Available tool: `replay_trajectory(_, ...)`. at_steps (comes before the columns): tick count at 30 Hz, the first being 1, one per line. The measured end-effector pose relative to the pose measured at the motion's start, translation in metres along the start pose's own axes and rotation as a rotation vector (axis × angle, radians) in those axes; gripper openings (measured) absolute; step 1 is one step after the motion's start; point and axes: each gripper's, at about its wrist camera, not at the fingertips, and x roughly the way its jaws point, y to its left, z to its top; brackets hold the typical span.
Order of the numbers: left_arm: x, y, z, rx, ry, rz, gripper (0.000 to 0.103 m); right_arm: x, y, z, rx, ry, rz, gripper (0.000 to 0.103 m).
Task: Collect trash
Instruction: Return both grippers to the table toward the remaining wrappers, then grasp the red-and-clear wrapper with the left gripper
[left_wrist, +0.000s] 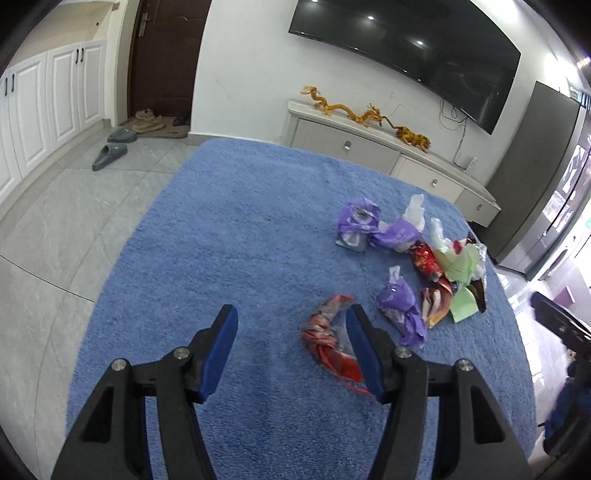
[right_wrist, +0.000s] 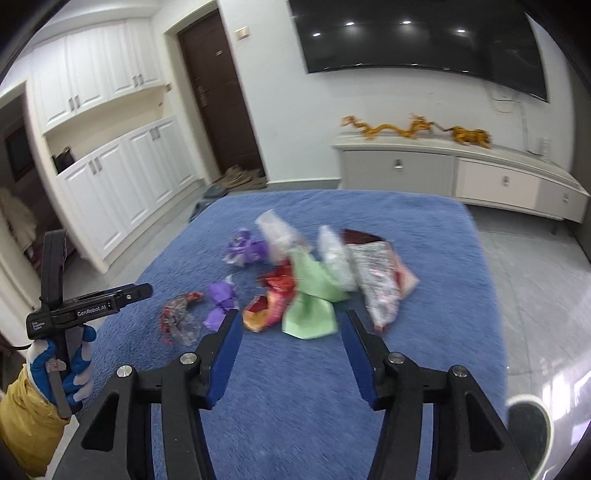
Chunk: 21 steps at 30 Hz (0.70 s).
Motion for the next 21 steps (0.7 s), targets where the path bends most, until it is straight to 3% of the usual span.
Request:
replay_trajectory(7, 0.016, -0.013, -0.006, 0.019, 0.047, -0.030, 0.059, 0.045, 0.022, 0.015, -0.019, 0.042, 0.099, 0.050)
replay_trajectory(16, 0.038, -0.017, -0.014, 0.016, 0.086, -0.033, 0.054, 0.099, 0.018, 0.019, 0.001, 0.119, 0.038, 0.050)
replay_trajectory(21, 0.041, -0.023, -0.019, 0.056, 0.067, -0.010, 0.047, 0.117, 0.007, 0.011, 0.033, 0.170, 0.034, 0.041)
